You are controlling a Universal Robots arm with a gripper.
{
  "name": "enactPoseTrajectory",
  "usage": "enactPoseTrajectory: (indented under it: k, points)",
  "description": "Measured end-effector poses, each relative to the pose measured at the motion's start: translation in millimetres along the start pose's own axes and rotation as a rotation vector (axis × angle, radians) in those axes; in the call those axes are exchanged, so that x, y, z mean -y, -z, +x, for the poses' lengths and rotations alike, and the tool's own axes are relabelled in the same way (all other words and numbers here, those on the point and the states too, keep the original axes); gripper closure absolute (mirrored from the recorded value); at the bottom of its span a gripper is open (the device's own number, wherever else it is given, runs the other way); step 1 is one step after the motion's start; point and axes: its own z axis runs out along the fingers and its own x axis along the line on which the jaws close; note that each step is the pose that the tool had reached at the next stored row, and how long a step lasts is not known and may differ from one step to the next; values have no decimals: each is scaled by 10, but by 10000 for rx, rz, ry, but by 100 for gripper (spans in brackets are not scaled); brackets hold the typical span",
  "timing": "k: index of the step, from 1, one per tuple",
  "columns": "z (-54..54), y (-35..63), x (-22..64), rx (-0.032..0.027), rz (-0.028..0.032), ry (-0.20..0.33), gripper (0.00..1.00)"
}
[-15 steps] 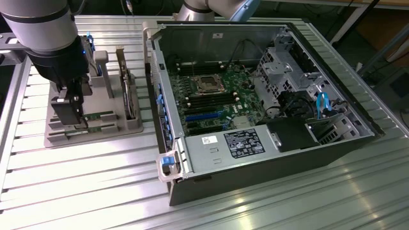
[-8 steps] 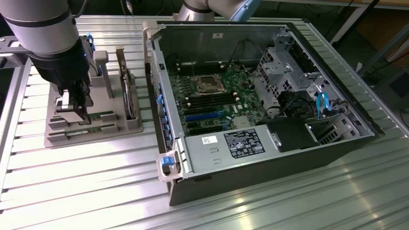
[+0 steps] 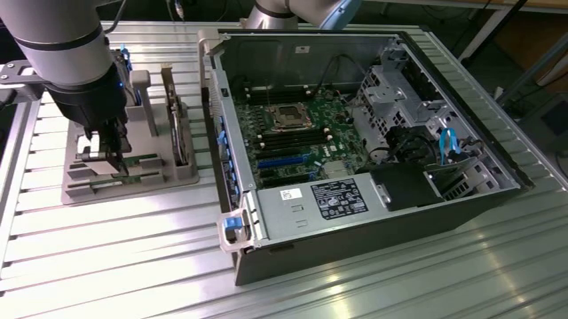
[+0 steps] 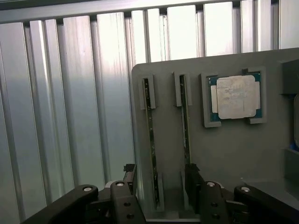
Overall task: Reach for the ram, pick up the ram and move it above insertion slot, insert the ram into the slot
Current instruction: 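Pick up the ram and move it above insertion slot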
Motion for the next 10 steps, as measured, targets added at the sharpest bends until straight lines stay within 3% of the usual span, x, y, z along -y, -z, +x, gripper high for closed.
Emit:
enactPoseTrajectory:
  k: [6,10]
  points:
    - [7,-32,-142,1,26,-2,46]
    - [7,-33,-143,0,29,3,46]
